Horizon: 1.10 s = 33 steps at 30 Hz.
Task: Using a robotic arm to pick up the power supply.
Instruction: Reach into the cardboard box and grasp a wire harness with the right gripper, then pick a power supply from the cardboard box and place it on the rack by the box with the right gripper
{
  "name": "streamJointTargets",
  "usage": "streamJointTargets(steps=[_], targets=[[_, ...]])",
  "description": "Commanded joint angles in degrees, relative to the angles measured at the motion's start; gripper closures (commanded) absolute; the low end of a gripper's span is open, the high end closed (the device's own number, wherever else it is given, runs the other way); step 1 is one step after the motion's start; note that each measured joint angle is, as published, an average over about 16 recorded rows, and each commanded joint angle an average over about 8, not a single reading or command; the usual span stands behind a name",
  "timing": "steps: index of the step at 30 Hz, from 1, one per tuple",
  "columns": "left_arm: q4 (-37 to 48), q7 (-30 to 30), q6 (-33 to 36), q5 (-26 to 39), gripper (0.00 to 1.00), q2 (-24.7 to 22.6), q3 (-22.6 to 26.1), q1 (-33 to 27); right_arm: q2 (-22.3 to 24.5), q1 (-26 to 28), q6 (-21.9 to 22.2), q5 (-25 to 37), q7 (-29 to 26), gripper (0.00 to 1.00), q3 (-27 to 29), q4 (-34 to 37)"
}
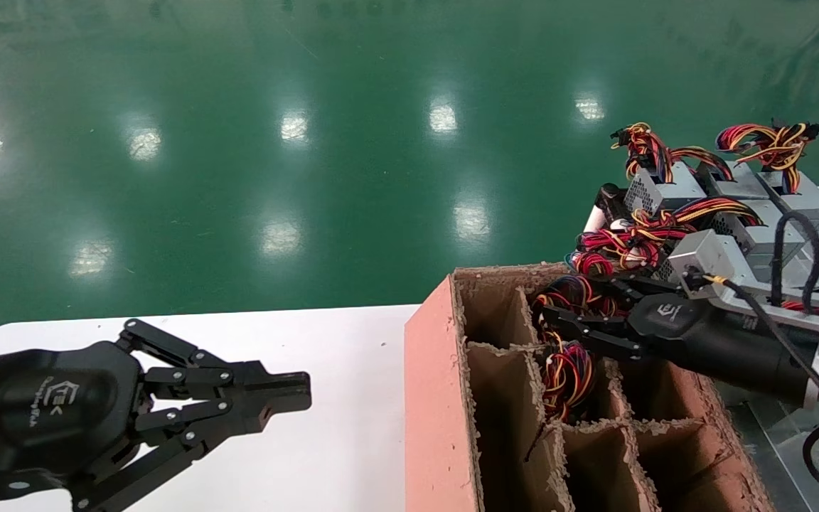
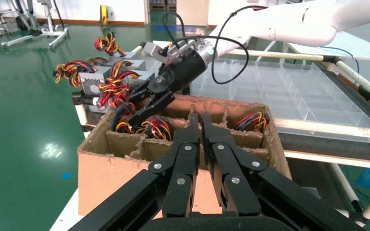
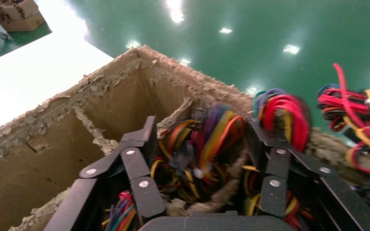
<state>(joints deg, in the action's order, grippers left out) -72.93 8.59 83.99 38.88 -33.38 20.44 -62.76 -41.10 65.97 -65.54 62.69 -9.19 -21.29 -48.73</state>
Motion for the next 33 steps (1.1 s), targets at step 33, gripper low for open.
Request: streamJointTargets(steps=[33], targets=[[0.0,-0.01,-0.01,-0.02,1.0,0.01,0.03,-0.01,6.62,1.82,-0.5,0.53,0.49,1.0,1.93,-14.83]])
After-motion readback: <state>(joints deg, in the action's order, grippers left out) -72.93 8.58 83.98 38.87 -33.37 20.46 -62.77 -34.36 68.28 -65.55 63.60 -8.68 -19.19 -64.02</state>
